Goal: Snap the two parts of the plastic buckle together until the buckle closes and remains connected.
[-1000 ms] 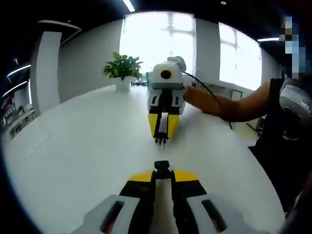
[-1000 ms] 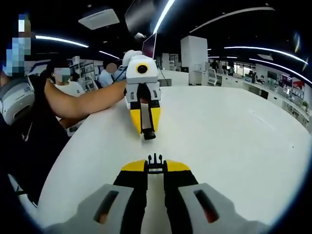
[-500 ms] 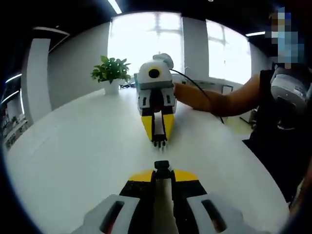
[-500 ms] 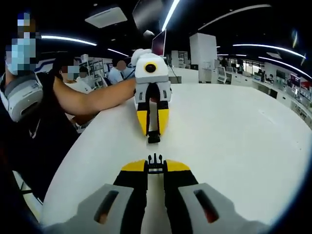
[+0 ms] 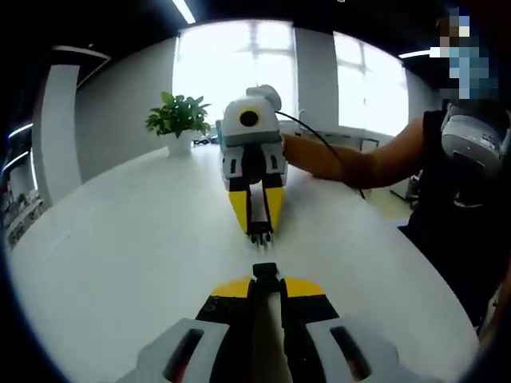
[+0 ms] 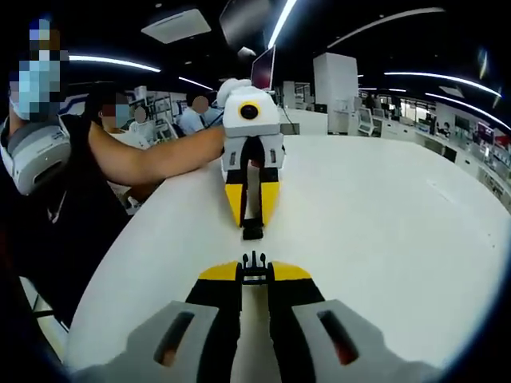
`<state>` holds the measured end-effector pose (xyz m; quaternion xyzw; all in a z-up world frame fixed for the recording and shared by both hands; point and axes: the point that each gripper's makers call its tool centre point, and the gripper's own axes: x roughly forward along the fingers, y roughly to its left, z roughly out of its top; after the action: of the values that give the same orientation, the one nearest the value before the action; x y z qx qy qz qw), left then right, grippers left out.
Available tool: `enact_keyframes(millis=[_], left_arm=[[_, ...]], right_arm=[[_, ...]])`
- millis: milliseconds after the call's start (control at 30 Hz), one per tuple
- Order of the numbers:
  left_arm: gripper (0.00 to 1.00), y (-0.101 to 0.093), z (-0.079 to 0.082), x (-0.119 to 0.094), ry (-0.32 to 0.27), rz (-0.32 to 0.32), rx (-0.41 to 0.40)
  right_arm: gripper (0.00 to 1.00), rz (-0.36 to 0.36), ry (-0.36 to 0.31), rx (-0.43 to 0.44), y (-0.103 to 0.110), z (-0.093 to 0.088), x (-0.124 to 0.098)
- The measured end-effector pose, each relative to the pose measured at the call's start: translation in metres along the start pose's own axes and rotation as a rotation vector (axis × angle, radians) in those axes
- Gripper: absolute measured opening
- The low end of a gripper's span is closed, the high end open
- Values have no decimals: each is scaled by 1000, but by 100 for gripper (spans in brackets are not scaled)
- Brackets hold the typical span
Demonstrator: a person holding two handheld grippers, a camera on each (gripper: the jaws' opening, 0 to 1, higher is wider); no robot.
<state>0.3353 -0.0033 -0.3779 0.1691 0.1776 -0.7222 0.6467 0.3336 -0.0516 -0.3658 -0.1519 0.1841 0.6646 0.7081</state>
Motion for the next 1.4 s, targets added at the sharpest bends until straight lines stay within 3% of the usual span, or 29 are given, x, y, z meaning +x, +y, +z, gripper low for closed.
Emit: enact_keyframes(millis=[400,1400], left_arm=[[11,3,1,2,-4,21,36],[11,3,2,6,-15,5,11]], right_arm=[[11,-13,11,-5,-2,-2,3],[10,-18,14,-49,-4,-2,9]])
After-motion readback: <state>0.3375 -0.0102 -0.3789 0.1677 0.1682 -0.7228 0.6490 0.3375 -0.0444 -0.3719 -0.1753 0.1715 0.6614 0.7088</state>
